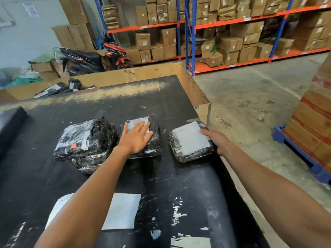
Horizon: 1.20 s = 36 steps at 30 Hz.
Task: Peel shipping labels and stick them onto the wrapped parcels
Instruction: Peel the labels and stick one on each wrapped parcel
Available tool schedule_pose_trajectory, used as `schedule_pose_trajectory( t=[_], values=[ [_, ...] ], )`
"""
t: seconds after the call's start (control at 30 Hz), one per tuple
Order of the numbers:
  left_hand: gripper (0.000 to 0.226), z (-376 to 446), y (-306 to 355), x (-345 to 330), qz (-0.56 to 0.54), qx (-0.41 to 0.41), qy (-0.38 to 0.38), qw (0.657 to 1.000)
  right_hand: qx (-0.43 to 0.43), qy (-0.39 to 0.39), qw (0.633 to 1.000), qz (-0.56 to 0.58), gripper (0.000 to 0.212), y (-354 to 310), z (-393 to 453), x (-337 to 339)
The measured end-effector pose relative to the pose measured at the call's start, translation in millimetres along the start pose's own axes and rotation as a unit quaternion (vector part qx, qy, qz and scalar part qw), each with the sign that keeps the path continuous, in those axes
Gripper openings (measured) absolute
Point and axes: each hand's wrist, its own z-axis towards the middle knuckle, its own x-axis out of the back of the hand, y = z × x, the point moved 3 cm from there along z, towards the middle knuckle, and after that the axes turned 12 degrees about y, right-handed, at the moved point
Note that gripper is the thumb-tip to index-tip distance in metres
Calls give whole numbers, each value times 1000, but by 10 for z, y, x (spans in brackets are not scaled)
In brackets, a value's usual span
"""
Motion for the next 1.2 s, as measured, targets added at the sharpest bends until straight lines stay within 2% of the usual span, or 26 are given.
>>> schedule_pose_trajectory(
  t=[0.03,0.1,0.17,0.23,0.3,0.37,0.5,0.6,0.7,0.73,0.8,0.9,0.97,1.03,1.2],
  values=[
    [60,-9,12,17,16,6,5,1000,18,12,1000,-22,8,-5,5,-4],
    [58,-24,34,15,34,24,16,999,80,70,986,-130,15,-7,55,29],
    [58,-34,61,3,32,48,28,998,155,130,930,-308,32,-40,44,79],
    [57,-31,70,0,30,58,30,997,204,115,885,-401,53,6,46,33],
    [57,-16,77,28,30,58,28,997,230,81,864,-441,67,94,-33,-30],
    [56,-15,79,64,10,65,24,998,260,95,834,-477,69,185,-127,-45],
    [56,-191,64,63,-52,81,15,995,304,143,769,-543,66,263,-251,-27],
    [57,-402,56,25,-69,64,27,995,303,153,747,-572,62,214,-311,-112],
    [59,-604,-17,53,-69,26,63,995,374,150,729,-553,46,163,-520,-378],
    [58,-681,-58,65,-74,9,74,994,404,138,733,-530,40,175,-606,-494],
    [56,-840,-130,88,-120,-21,91,988,432,80,766,-468,29,246,-801,-748],
    [45,-1156,-326,218,-216,-34,118,969,416,-21,814,-404,20,488,-1190,-1231],
    [37,-1396,-510,312,-251,-12,138,958,400,-59,840,-362,17,651,-1462,-1546],
    [38,-1662,-771,337,-284,24,133,949,381,-94,856,-336,16,806,-1731,-1865],
    [40,-2260,-1516,138,-335,154,146,918,309,-212,868,-327,14,1155,-2269,-2493]
  ],
)
